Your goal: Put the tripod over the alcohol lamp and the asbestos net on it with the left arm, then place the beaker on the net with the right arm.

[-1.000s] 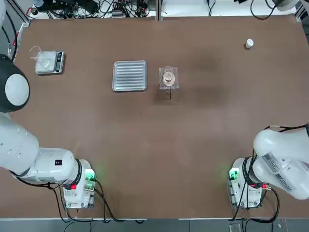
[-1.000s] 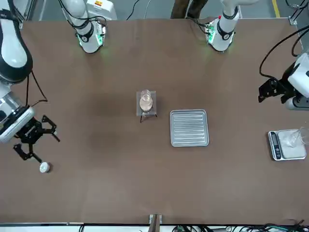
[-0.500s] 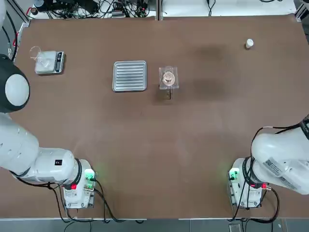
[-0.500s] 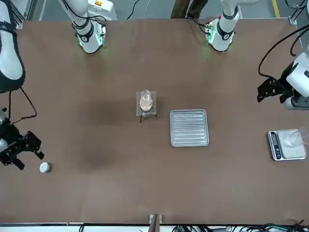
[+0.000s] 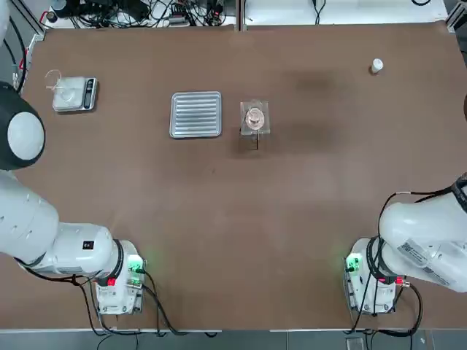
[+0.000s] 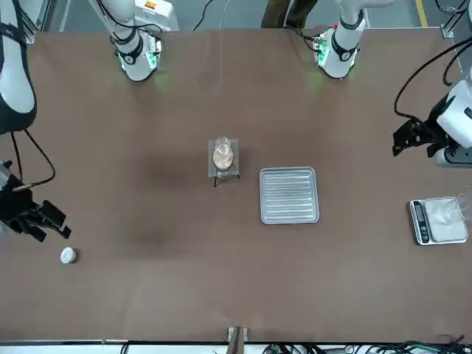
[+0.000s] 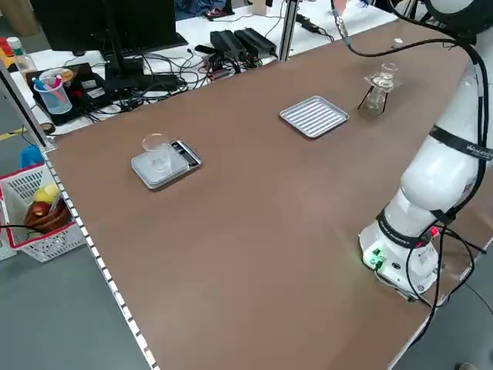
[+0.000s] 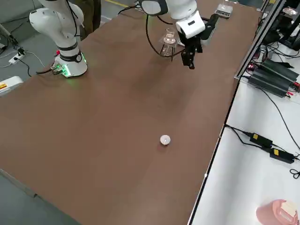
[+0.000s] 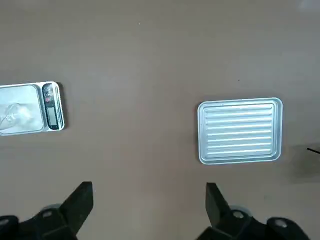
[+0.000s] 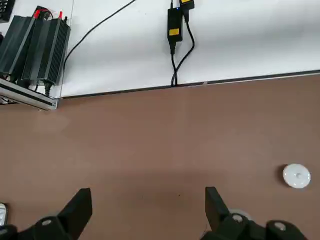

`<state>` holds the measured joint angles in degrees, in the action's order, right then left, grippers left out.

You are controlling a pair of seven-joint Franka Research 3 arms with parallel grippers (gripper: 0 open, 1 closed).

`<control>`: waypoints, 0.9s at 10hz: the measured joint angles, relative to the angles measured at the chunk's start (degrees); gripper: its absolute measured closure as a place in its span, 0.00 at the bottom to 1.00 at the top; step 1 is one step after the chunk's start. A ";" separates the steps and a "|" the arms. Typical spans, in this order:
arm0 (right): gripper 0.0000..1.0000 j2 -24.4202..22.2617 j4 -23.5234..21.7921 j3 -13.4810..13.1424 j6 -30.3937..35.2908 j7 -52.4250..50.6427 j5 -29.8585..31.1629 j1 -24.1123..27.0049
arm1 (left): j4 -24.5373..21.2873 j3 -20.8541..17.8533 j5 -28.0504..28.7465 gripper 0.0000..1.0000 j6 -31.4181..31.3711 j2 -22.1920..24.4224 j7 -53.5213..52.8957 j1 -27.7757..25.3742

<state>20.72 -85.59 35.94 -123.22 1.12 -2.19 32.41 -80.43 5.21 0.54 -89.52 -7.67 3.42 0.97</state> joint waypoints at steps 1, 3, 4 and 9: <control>0.00 -0.38 0.68 0.01 1.49 1.41 0.83 -0.63 | 0.00 0.01 0.00 0.00 0.00 0.00 0.00 0.00; 0.00 -0.91 1.11 0.02 2.63 3.61 2.67 -1.72 | 0.00 0.04 0.00 0.00 0.00 0.00 0.00 0.00; 0.00 -1.21 1.25 0.02 3.61 4.41 2.78 -1.82 | 0.00 0.06 0.00 0.00 0.00 0.00 0.00 0.00; 0.00 -2.21 2.47 -1.51 7.59 6.91 3.63 -4.29 | 0.00 0.07 0.00 0.00 0.00 0.00 0.06 -0.01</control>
<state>18.50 -83.12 34.43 -115.63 8.03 1.44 28.12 -80.43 5.28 0.54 -89.51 -7.68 3.48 0.96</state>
